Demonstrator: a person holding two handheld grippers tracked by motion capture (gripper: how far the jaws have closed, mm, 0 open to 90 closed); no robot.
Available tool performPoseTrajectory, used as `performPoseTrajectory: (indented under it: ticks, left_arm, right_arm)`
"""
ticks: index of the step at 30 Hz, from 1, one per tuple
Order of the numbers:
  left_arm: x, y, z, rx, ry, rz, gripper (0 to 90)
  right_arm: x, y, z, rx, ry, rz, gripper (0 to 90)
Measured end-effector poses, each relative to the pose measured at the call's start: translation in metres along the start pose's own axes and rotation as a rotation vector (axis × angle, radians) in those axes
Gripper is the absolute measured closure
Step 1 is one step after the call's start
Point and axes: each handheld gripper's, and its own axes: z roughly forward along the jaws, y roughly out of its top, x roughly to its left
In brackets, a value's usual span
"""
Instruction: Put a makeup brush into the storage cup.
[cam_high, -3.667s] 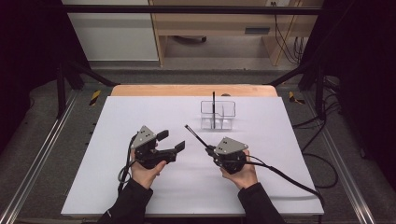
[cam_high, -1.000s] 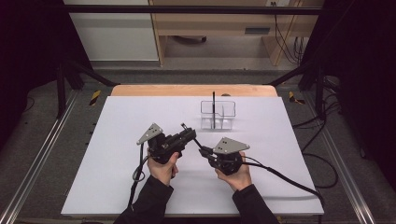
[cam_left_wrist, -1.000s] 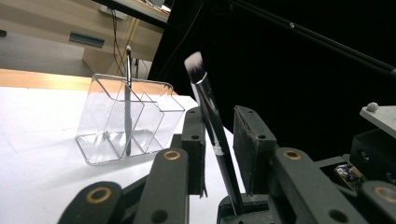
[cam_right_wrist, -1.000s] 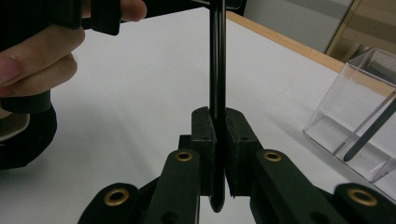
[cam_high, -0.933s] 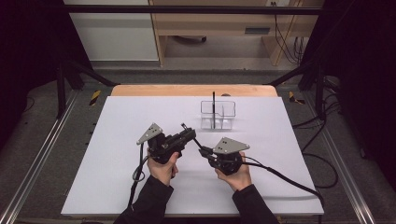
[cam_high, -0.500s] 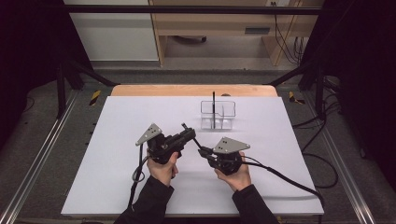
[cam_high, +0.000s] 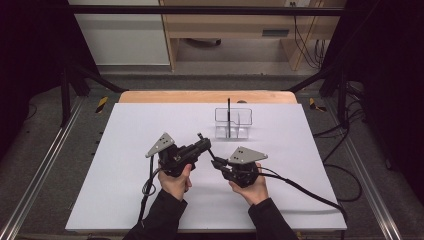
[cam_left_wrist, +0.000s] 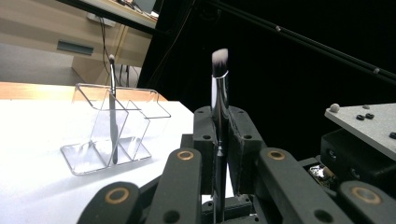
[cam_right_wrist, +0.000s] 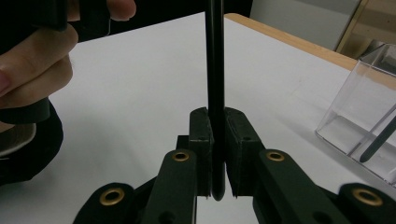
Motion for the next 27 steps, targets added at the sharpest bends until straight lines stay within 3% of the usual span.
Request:
performPoseTrajectory:
  ticks: [5,12,16,27]
  left_arm:
    - [-0.002,0.002,0.000,0.000,0.010,0.019,83.1]
    - [-0.001,0.004,-0.001,0.021,0.035,0.037,83.1]
    - [-0.001,0.005,-0.002,0.035,0.047,0.052,83.1]
    - [-0.010,0.008,0.004,0.054,0.047,0.094,83.1]
  right_arm:
    - [0.000,0.001,-0.001,0.000,-0.005,0.004,76.6]
    - [0.000,0.008,-0.008,-0.023,-0.023,0.006,56.5]
    - [0.000,0.013,-0.010,-0.025,-0.030,0.000,50.5]
    - [0.000,0.027,-0.011,-0.021,-0.031,0.016,51.5]
